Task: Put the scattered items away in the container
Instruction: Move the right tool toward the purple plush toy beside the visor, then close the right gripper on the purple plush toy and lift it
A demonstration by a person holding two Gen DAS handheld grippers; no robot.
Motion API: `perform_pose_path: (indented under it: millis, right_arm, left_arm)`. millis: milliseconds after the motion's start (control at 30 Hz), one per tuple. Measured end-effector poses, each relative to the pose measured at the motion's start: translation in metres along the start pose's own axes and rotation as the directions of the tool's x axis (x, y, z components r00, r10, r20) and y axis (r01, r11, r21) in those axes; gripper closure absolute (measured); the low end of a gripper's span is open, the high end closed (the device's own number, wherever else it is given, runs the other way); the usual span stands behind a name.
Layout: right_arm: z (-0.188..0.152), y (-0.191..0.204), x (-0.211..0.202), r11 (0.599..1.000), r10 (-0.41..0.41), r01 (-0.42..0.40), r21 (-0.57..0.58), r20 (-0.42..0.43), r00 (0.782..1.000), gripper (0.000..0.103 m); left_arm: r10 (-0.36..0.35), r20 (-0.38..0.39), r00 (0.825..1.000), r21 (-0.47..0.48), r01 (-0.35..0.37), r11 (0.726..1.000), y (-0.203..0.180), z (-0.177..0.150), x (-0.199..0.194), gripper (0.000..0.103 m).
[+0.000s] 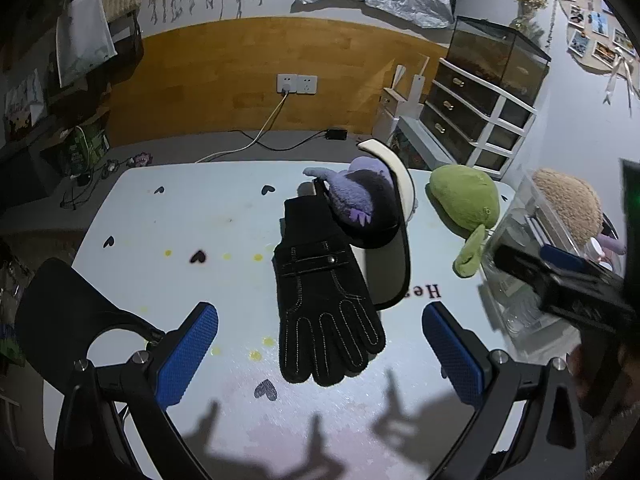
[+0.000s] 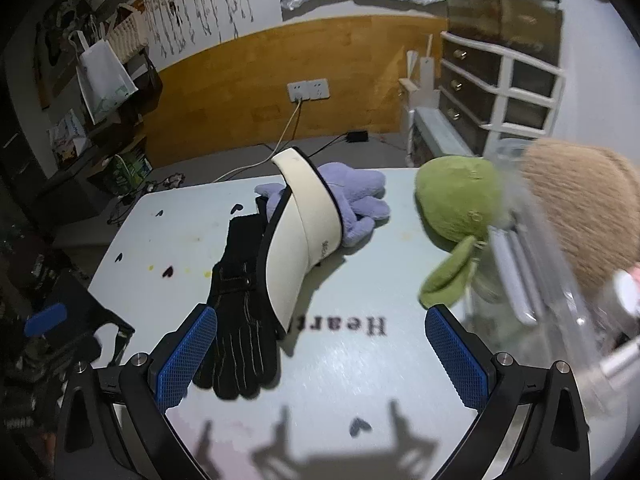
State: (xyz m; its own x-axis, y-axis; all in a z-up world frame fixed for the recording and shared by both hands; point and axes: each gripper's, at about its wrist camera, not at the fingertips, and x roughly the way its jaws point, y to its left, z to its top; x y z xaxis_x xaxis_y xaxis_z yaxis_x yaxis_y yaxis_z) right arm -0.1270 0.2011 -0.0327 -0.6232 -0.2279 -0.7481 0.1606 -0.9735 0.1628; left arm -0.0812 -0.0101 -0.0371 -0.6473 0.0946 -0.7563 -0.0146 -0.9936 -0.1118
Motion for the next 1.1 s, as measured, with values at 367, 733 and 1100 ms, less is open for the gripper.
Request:
perform_pose_path:
  millis: [367,733,1100]
  right_arm:
    - [0.076,-0.031,0.082,0.997,-0.061,0.06,0.054,0.026,0.998,0.0]
    - [0.112,-0.085,0.193,0.947,0.008,0.036,0.318,-0.137,0.99,0.026]
    - [0.088,-0.064,0.246,0.788,0.461,-0.276,0.551,-0.229,0.858,0.025]
  left_arm:
    - [0.027,-0.049,0.998,-0.05,-0.029,0.998,0.017,0.005,0.023,0.0]
    - [0.039,-0.095,0.995,-0.059,-0.045,0.997,0.021,0.013,0.048,0.0]
    - [0.039,-0.12,0.992,-0.074,-0.048,0.996,0.027,0.015,0.058,0.0]
